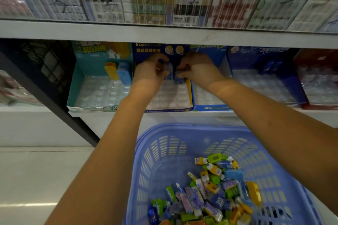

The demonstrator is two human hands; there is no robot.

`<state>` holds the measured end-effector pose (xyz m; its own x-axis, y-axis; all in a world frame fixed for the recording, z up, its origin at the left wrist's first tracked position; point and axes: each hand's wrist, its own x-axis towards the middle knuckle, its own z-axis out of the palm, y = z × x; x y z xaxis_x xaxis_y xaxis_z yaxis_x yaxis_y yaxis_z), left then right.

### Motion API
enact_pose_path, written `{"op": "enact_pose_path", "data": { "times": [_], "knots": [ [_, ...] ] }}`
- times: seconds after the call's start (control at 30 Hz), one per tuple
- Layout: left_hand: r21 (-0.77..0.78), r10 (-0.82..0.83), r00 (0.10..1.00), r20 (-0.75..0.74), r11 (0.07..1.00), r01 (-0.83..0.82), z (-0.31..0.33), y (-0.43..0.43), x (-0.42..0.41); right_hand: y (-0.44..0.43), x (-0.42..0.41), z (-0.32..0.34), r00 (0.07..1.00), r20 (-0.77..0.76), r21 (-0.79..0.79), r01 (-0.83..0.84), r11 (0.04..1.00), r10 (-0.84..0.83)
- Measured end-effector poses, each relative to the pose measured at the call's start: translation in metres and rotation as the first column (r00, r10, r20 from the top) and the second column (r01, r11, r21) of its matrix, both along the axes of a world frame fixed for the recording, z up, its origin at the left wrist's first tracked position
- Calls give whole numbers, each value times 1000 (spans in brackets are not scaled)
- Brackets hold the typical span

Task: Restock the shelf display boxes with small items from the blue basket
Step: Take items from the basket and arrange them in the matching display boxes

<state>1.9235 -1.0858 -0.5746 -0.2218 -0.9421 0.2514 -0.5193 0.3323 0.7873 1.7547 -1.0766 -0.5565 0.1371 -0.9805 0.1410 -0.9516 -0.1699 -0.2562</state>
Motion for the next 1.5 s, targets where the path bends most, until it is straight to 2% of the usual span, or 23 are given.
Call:
{"op": "enact_pose_path", "data": {
  "times": [0.13,0.3,0.47,0.6,0.67,0.73,0.8,0.83,0.87,0.93,1.0,1.07,1.13,1.17,1.2,1.27,1.4,1.5],
  "knots": [
    [-18,-35,992,122,999,37,-12,-10,-5,6,2,1,1000,-13,-40,8,999,-9],
    [-76,-16,983,182,997,31,-12,-12,-6,7,6,5,999,-34,-6,-4,1000,4],
    [-18,-34,963,269,999,40,-7,-14,-6,8,7,10,997,-72,35,5,999,-2],
    [-109,91,898,430,993,-48,-6,-9,-12,10,9,15,998,-50,141,35,989,-28],
    [-143,120,873,472,988,-59,-2,-4,-13,25,7,19,999,-50,134,16,991,-9],
    [-213,142,854,501,976,-37,-4,8,-10,52,-2,19,1000,20,70,14,997,-16],
    [-320,149,909,390,947,-18,-11,35,-10,89,-14,13,977,214,16,18,1000,-21],
    [-333,114,946,304,943,-7,-16,55,-14,109,-20,6,955,296,41,17,999,-28],
    [-307,57,968,243,952,21,-23,76,-21,128,-26,-5,938,343,88,21,996,-50],
    [-167,-79,970,230,979,119,-45,116,-42,163,-39,-37,929,350,223,42,974,-120],
    [49,-250,922,295,968,247,-77,152,-62,190,-52,-77,962,214,416,68,907,-170],
    [311,-458,816,352,880,360,-116,185,-73,216,-63,-120,993,8,650,85,755,-119],
    [520,-649,680,342,733,438,-153,214,-75,241,-66,-157,996,-87,814,72,577,-3],
    [588,-715,622,319,664,462,-169,225,-75,251,-66,-170,994,-99,851,62,521,43],
    [631,-759,578,300,612,477,-181,233,-75,259,-66,-181,993,-97,865,52,499,65],
    [661,-795,522,309,574,484,-198,237,-78,269,-65,-196,997,-76,851,48,523,31],
    [592,-774,490,401,627,507,-213,232,-91,272,-64,-208,993,-119,803,106,587,-18],
    [579,-761,504,408,643,502,-223,232,-96,265,-61,-203,988,-153,852,145,502,-26]
  ]
}}
